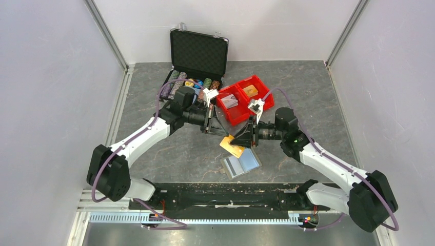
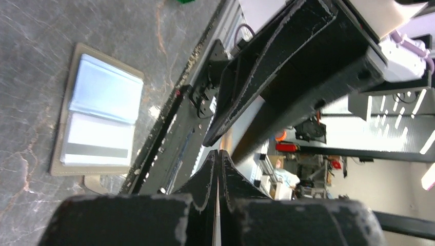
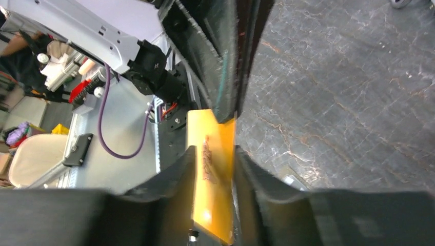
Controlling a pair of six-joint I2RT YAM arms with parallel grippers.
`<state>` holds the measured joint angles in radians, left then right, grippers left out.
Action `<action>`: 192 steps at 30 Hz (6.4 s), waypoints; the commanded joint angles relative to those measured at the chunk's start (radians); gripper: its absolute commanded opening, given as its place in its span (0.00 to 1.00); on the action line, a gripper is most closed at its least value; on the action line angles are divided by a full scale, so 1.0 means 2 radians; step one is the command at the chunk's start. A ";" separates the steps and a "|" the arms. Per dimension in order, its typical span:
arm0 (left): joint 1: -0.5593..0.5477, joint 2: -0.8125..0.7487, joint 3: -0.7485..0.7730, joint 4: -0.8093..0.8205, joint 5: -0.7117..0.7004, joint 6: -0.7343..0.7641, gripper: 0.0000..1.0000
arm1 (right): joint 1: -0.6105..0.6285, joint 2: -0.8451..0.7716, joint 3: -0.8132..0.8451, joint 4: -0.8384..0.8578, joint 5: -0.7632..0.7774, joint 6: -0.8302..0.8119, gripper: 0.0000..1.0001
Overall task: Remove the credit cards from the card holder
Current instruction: Place the credit card in the storage box.
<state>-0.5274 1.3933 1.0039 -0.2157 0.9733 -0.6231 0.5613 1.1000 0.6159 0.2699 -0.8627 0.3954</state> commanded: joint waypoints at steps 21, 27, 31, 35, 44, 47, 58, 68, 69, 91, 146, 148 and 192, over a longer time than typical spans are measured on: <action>0.056 -0.063 -0.104 0.301 -0.062 -0.179 0.70 | 0.009 -0.012 -0.170 0.433 0.338 0.403 0.00; 0.006 -0.046 -0.111 0.318 -0.100 -0.175 0.72 | 0.014 -0.013 -0.177 0.443 0.381 0.419 0.00; -0.011 -0.022 -0.106 0.350 -0.095 -0.190 0.68 | 0.014 -0.006 -0.179 0.449 0.375 0.423 0.00; -0.015 -0.004 -0.105 0.388 -0.077 -0.214 0.46 | 0.015 -0.004 -0.187 0.446 0.357 0.411 0.00; -0.014 0.019 -0.113 0.433 -0.057 -0.234 0.07 | 0.013 0.014 -0.214 0.483 0.302 0.400 0.05; -0.013 0.025 -0.112 0.441 -0.043 -0.240 0.02 | 0.004 0.011 -0.205 0.471 0.274 0.377 0.11; -0.006 -0.006 -0.056 0.158 -0.005 -0.052 0.02 | -0.137 -0.010 -0.106 0.269 -0.010 0.222 0.39; -0.007 -0.007 0.025 -0.039 0.027 0.093 0.02 | -0.149 -0.023 -0.017 0.069 -0.102 0.067 0.40; -0.008 -0.005 0.030 -0.051 0.031 0.100 0.02 | -0.145 -0.026 -0.018 0.069 -0.100 0.066 0.41; -0.023 0.002 0.045 -0.088 0.052 0.134 0.02 | -0.053 0.021 0.005 0.083 -0.092 0.055 0.19; 0.003 -0.127 -0.013 -0.187 -0.399 0.194 1.00 | -0.231 0.463 0.378 -0.011 0.199 0.018 0.00; 0.003 -0.126 -0.014 -0.186 -0.398 0.193 1.00 | -0.230 0.469 0.370 0.010 0.192 0.034 0.00; 0.003 -0.130 -0.014 -0.192 -0.396 0.174 1.00 | -0.217 0.396 0.406 -0.115 0.292 -0.008 0.42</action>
<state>-0.5228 1.1507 0.9749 -0.6243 0.2081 -0.2722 0.1246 2.0178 1.3788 0.1116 -0.3153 0.4450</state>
